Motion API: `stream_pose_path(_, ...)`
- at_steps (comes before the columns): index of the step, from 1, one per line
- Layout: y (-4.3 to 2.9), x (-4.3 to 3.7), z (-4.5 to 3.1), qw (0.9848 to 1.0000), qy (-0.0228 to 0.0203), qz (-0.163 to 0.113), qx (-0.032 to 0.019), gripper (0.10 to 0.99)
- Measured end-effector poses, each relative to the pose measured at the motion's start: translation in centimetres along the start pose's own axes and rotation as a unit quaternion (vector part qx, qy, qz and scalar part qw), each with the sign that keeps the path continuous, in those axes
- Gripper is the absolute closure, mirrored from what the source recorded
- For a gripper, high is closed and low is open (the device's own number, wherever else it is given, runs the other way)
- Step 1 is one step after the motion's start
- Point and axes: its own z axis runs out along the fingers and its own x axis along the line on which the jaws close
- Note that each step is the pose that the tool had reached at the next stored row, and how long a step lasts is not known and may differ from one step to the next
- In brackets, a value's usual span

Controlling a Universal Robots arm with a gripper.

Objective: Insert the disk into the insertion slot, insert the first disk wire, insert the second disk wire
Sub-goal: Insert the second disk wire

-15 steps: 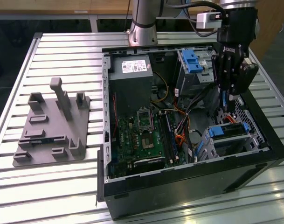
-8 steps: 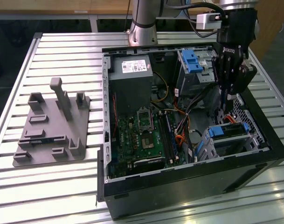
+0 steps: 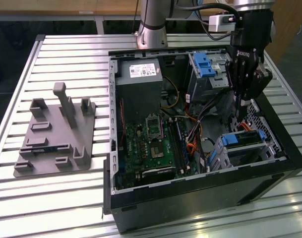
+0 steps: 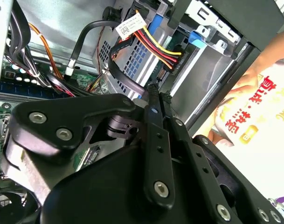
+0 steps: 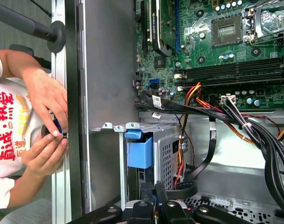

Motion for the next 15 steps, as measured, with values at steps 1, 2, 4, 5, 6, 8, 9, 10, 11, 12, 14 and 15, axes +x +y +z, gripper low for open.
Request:
stream_pose_path(1,0.0,0.0,0.0,1.0,0.0,0.0,0.0,0.941)
stream_pose_path(2,0.0,0.0,0.0,1.0,0.0,0.0,0.0,0.941)
stream_pose_path(4,0.0,0.0,0.0,1.0,0.0,0.0,0.0,0.941)
stream_pose_path(5,0.0,0.01,0.0,1.0,0.0001,0.0,0.0,0.941)
stream_pose_path(6,0.0,0.0,0.0,1.0,0.0,0.0,0.0,0.941)
stream_pose_path(8,0.0,0.01,0.0,1.0,0.0,0.0,0.0,0.945)
stream_pose_path(9,0.0,0.01,0.0,1.0,0.0,0.0,0.0,0.945)
stream_pose_path(10,0.0,0.01,0.0,1.0,0.0,0.0,0.0,0.945)
stream_pose_path(11,-0.02,0.01,0.01,1.0,0.0,0.0,0.0,0.945)
stream_pose_path(12,-0.13,0.02,0.01,1.0,0.0,0.0,-0.0002,0.945)
stream_pose_path(14,-0.7,0.01,0.03,1.0,-0.0001,-0.002,-0.0036,0.945)
stream_pose_path(15,-1.08,0.02,0.05,1.0,-0.0002,-0.003,-0.0061,0.945)
